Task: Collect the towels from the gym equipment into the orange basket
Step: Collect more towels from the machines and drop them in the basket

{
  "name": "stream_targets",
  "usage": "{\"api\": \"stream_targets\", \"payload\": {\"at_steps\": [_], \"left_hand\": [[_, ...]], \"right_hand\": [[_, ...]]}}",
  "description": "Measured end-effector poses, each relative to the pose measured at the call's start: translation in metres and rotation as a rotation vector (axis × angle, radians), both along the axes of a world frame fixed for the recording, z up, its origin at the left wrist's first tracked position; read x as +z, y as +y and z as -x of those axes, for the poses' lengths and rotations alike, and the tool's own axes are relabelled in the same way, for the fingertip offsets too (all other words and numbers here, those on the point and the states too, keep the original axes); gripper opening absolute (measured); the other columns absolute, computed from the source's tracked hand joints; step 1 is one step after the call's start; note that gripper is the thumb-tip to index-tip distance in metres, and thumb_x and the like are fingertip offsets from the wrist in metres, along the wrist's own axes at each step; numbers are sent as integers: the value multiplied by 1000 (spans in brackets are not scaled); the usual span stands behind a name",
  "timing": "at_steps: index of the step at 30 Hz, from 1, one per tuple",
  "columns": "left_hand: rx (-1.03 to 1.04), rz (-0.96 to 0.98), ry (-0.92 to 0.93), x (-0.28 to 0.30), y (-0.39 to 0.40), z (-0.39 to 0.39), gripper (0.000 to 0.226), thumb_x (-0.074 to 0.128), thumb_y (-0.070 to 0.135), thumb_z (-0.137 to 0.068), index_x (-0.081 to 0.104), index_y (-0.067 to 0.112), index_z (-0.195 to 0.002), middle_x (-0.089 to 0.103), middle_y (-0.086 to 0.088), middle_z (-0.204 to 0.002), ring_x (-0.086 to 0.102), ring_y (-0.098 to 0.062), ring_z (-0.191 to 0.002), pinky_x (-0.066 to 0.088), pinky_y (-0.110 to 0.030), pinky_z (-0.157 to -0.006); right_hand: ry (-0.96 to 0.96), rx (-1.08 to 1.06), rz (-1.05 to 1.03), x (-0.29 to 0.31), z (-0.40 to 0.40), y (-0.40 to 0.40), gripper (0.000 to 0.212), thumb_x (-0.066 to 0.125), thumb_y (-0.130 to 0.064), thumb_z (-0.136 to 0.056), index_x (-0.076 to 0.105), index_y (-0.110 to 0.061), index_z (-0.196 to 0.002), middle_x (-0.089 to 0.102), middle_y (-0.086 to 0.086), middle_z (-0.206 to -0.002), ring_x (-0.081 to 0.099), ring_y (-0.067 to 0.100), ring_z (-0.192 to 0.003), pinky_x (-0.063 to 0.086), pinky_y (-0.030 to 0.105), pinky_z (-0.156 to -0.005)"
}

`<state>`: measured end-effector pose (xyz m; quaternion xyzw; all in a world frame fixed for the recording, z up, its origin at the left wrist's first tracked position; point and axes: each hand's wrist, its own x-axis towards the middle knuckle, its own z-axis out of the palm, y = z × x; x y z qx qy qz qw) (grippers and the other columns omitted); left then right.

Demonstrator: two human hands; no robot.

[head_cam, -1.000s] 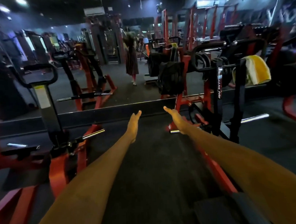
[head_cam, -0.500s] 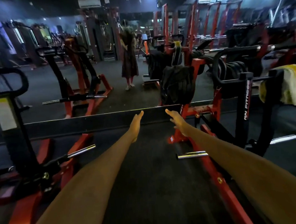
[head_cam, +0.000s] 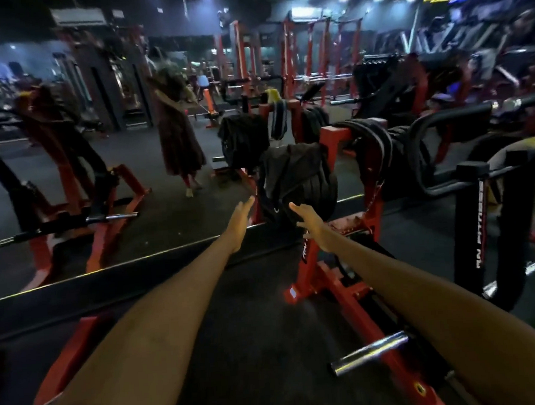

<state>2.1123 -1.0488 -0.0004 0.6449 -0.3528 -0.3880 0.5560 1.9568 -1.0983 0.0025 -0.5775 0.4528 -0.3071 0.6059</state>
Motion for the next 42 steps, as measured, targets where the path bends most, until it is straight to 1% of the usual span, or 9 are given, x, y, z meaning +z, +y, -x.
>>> {"api": "stream_targets", "payload": {"at_steps": [6, 10, 15, 21, 24, 29, 33, 38, 42], "left_hand": [[-183, -57, -91, -53, -162, -40, 95, 51, 90, -57, 45, 36, -135, 40, 5, -149, 28, -24, -143, 17, -50, -117], [-225, 2, -54, -24, -209, -37, 73, 49, 47, -93, 20, 13, -151, 27, -4, -155, 25, -21, -143, 20, -37, -119], [-307, -73, -161, -18, -316, -71, 79, 57, 38, -90, 14, 11, -151, 21, -9, -157, 24, -22, -144, 22, -40, -119], [-343, -162, -729, -26, -426, -104, 70, 41, 43, -97, 12, 9, -151, 1, -6, -161, -2, -22, -148, 5, -39, -120], [-447, -227, -1048, -47, -465, -122, 67, 36, 46, -98, 11, 15, -152, -3, -1, -161, -7, -22, -148, -1, -44, -119], [-451, -92, -1207, -59, -519, -144, 47, 33, 41, -99, 32, 28, -145, 12, 8, -159, -2, -22, -148, -3, -63, -112], [-304, -80, -1204, -55, -546, -149, 44, 39, 37, -97, 38, 25, -139, 31, 7, -153, 16, -22, -146, -1, -67, -109], [-275, -38, -1243, -68, -552, -154, 72, 45, 40, -92, 15, 9, -150, 22, -4, -157, 14, -21, -147, -7, -54, -115], [-264, 14, -1196, -67, -550, -156, 90, 54, 38, -85, 4, 5, -150, 13, -8, -159, 14, -20, -147, -4, -43, -118]], "right_hand": [[39, -69, 47, -10, -33, -108, 53, 48, -38, -96, 37, -7, -138, 44, 18, -143, 43, 36, -131, 45, 39, -82], [4, -106, 110, -15, -64, -208, 52, 49, -36, -96, 41, -4, -136, 46, 14, -140, 50, 24, -116, 42, 30, -82], [33, -130, 154, -24, -109, -324, 62, 54, -40, -93, 35, -10, -144, 43, 6, -144, 42, 24, -131, 35, 34, -109], [133, -115, 216, -43, -153, -421, 46, 40, -23, -101, 37, -10, -144, 36, 9, -151, 33, 22, -140, 25, 33, -114], [569, -102, 469, -80, -162, -435, 45, 39, -23, -99, 39, -13, -142, 37, 4, -150, 31, 22, -140, 27, 39, -111], [762, -263, 834, -94, -171, -454, 29, 42, -26, -96, 60, -10, -113, 61, 4, -116, 52, 25, -112, 39, 38, -89], [650, -400, 719, -79, -175, -486, 28, 49, -33, -94, 65, -10, -102, 64, 5, -108, 57, 23, -104, 39, 36, -90], [764, -406, 499, -63, -203, -530, 73, 52, -59, -85, 40, -10, -139, 38, 9, -146, 30, 32, -135, 27, 46, -109], [940, -400, 508, -53, -214, -552, 93, 52, -72, -77, 36, -6, -142, 37, 14, -146, 27, 38, -136, 27, 51, -108]]}}
